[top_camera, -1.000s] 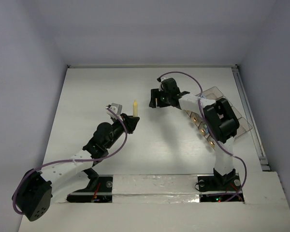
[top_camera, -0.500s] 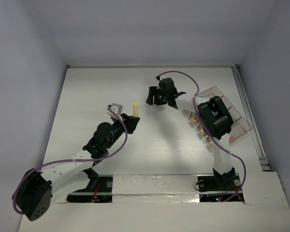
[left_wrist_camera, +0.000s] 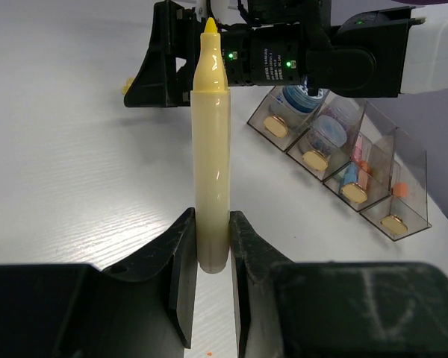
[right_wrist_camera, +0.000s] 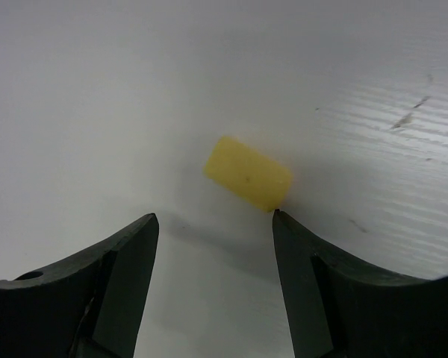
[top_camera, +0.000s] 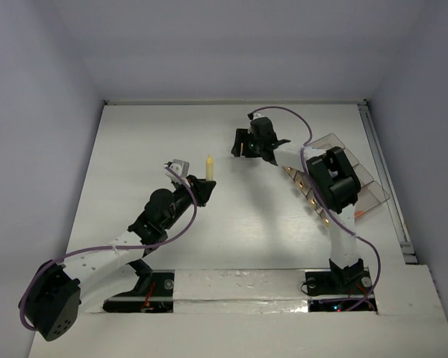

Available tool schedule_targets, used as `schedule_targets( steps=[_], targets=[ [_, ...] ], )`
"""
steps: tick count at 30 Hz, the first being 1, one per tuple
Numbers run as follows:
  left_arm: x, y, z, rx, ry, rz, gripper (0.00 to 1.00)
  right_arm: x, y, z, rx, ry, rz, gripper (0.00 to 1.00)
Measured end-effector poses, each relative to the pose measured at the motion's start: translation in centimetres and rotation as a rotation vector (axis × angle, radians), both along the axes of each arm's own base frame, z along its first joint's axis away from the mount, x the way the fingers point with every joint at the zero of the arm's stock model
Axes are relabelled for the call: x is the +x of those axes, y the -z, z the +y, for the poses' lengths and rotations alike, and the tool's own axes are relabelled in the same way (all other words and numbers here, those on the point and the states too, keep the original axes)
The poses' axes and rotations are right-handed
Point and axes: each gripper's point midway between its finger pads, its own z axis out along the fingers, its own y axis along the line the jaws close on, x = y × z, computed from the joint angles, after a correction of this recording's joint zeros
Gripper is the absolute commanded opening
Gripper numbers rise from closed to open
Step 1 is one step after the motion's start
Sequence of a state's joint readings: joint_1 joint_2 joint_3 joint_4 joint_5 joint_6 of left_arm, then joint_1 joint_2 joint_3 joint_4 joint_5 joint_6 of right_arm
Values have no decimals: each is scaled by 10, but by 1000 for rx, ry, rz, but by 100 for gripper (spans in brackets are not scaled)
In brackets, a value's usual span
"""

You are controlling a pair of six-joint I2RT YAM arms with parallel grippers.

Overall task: Sort the stationery into containers
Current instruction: Pick up the pen cap from the center of the board.

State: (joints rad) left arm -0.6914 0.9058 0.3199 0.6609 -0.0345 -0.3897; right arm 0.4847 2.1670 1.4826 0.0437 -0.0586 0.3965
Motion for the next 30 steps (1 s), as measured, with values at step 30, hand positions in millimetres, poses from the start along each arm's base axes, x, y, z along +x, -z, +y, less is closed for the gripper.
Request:
schedule_targets(
  steps=[30],
  targets=[
    [1,8,-1,16,2,20,0,36,2,-11,-146,41,37,74]
  ],
)
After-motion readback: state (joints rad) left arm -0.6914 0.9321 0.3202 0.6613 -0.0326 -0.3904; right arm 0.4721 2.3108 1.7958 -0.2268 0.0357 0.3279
